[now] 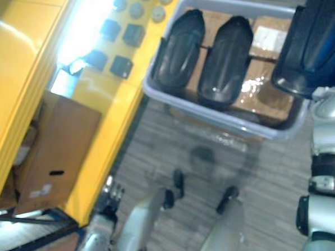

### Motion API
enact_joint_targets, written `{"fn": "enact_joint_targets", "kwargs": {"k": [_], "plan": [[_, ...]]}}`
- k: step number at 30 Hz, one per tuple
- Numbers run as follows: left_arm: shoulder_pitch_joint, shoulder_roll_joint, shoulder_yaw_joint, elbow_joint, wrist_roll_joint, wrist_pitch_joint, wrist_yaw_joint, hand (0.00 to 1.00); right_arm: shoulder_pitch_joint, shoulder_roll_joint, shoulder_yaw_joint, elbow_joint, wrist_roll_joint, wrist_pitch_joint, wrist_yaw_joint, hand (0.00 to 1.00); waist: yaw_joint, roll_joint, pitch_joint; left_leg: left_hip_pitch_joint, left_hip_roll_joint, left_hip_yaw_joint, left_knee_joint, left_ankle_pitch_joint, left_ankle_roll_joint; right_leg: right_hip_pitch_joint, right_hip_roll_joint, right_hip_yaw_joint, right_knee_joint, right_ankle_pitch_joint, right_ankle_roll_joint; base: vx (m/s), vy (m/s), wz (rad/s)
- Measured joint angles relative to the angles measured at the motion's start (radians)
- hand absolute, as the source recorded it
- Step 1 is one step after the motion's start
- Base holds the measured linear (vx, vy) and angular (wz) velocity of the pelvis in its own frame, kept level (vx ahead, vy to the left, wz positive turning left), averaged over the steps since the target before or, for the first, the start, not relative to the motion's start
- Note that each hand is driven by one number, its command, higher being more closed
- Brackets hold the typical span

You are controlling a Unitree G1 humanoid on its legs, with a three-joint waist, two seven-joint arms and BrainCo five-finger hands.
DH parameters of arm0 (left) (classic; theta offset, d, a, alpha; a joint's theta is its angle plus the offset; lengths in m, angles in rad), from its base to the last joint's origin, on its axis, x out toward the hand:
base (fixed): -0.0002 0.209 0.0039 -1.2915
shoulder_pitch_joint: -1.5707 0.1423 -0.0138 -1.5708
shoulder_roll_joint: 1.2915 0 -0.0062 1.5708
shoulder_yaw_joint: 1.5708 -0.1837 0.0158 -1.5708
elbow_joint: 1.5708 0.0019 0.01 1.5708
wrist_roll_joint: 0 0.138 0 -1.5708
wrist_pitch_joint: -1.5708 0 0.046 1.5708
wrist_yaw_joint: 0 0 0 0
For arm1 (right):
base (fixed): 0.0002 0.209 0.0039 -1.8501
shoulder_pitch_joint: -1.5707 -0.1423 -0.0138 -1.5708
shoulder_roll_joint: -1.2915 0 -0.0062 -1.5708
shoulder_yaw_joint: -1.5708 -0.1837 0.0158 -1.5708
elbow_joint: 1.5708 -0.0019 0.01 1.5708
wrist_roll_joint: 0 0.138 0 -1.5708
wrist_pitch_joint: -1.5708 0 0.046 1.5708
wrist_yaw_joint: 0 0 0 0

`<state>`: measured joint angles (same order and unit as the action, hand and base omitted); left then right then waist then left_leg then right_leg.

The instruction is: Walk over and take plastic housings, then place them on the shelf

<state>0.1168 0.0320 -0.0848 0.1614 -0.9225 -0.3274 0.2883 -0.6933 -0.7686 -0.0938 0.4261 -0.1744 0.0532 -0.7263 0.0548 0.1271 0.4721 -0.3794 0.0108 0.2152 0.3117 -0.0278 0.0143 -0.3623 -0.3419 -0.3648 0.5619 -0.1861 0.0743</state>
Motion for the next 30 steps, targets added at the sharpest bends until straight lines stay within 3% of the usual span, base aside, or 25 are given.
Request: {"fn": "enact_joint_targets", "kwargs": {"k": [4,8,11,13,18,21,23,27,30], "plan": [[0.004,0.009,0.027,-0.345,0.237,-0.024,0.102,0.0,0.187,0.154,-0.11,-0.167,-0.019,-0.011,-0.07,1.0,-0.03,-0.061,-0.023,0.106,0.01,-0.038,-0.073,0.016,0.0,0.17,0.059,-0.058,-0.169,0.054,0.015,0.13,0.005,0.16],[-0.013,0.077,0.023,-0.43,0.402,-0.004,0.119,0.0,0.329,0.293,-0.119,-0.282,-0.071,-0.022,-0.106,1.0,-0.046,-0.114,-0.091,0.188,0.013,-0.019,-0.137,0.014,-0.002,0.273,0.098,-0.062,-0.307,0.104,0.029,0.16,0.034,-0.15],[-0.056,0.08,-0.011,-0.435,0.478,0.052,0.098,0.0,0.409,0.356,-0.094,-0.329,-0.119,-0.031,-0.106,1.0,-0.049,-0.129,-0.148,0.232,0.014,-0.001,-0.156,0.003,0.001,0.335,0.12,-0.048,-0.399,0.146,0.037,0.12,0.02,-0.23],[-0.085,0.09,-0.068,-0.437,0.561,0.124,0.04,0.0,0.437,0.385,-0.06,-0.346,-0.161,-0.04,-0.103,1.0,-0.058,-0.132,-0.176,0.278,0.011,0.016,-0.178,-0.004,-0.001,0.382,0.127,-0.04,-0.444,0.164,0.041,0.07,0.028,-0.18],[-0.193,0.117,-0.238,-0.376,0.61,0.244,-0.057,0.0,0.443,0.398,0.033,-0.347,-0.234,-0.075,-0.091,1.0,-0.07,-0.134,-0.249,0.332,0.011,0.06,-0.223,-0.004,-0.001,0.402,0.137,0.002,-0.472,0.175,0.042,0.02,0.007,-0.27],[-0.31,0.103,-0.341,-0.279,0.55,0.36,-0.123,0.0,0.441,0.4,0.078,-0.347,-0.243,-0.097,-0.058,1.0,-0.081,-0.138,-0.275,0.371,0.011,0.078,-0.239,-0.002,-0.004,0.421,0.139,0.021,-0.473,0.179,0.042,0.02,0.018,-0.2],[-0.356,0.083,-0.379,-0.232,0.523,0.413,-0.143,0.0,0.427,0.41,0.11,-0.347,-0.267,-0.102,-0.038,1.0,-0.081,-0.14,-0.28,0.404,0.011,0.102,-0.259,0.001,-0.007,0.431,0.142,0.046,-0.473,0.18,0.042,0.0,0.024,-0.28],[-0.391,0.068,-0.399,-0.155,0.497,0.464,-0.135,0.0,0.423,0.423,0.157,-0.347,-0.314,-0.147,-0.022,1.0,-0.091,-0.144,-0.309,0.436,0.007,0.123,-0.309,0.017,-0.011,0.432,0.148,0.07,-0.483,0.187,0.04,0.0,0.024,-0.19],[-0.403,0.071,-0.397,-0.13,0.49,0.476,-0.121,0.0,0.414,0.43,0.167,-0.347,-0.329,-0.168,0.011,1.0,-0.098,-0.148,-0.319,0.453,0.003,0.125,-0.346,0.037,-0.013,0.432,0.151,0.072,-0.486,0.189,0.04,0.01,0.014,-0.04]]}}
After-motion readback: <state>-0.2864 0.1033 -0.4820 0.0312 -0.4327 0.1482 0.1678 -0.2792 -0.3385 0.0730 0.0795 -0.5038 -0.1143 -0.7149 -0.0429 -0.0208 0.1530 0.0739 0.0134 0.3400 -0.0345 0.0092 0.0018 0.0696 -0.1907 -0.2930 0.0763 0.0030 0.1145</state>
